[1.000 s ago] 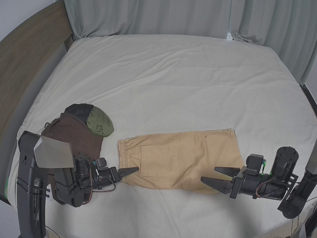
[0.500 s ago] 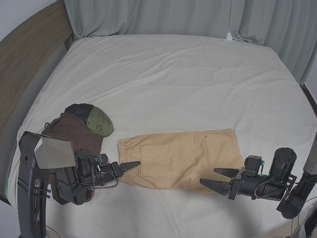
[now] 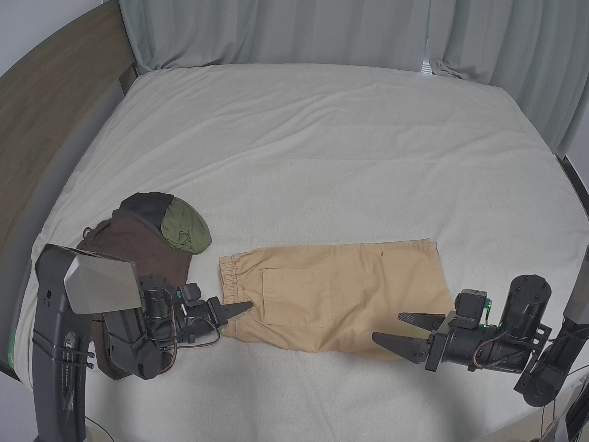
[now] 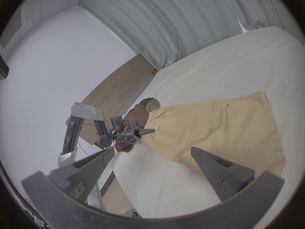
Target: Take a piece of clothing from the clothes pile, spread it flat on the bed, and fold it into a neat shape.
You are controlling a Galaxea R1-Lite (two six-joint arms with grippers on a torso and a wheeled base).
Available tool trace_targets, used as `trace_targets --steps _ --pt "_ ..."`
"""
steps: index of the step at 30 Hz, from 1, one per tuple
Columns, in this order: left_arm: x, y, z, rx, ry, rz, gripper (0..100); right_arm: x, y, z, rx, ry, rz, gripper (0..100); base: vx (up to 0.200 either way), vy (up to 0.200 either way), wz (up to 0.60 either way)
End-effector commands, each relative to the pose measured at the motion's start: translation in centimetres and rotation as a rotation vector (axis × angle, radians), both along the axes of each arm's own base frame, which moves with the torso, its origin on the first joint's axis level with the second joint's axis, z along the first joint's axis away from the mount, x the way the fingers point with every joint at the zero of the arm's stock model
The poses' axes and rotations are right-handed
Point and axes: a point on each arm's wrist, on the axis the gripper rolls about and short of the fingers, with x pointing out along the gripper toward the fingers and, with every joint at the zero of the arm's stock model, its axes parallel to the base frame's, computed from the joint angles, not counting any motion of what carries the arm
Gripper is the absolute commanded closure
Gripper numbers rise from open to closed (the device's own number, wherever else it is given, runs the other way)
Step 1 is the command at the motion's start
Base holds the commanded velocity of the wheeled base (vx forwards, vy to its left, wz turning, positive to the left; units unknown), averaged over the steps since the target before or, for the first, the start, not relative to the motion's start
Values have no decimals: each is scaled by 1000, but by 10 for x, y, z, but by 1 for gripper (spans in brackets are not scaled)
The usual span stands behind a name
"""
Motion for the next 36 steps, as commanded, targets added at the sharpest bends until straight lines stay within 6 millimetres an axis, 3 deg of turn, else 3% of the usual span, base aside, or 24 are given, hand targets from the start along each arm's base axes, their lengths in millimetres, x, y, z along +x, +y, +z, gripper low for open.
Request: trace_targets --steps 1,15,24,29,36 --pt "-1 1 1 1 0 1 100 0 1 -1 -2 4 4 0 0 0 0" --pt "-4 13 5 88 -98 -1 100 -1 1 -4 -9 16 5 0 0 0 0" --pt "-8 27 33 95 -163 30 100 0 2 -9 -19 34 7 0 0 0 0" --pt "-13 33 38 98 -160 43 100 0 3 -12 -26 45 8 0 0 0 0" --pt "-29 56 58 105 -190 48 100 1 3 -13 -29 50 8 0 0 0 0"
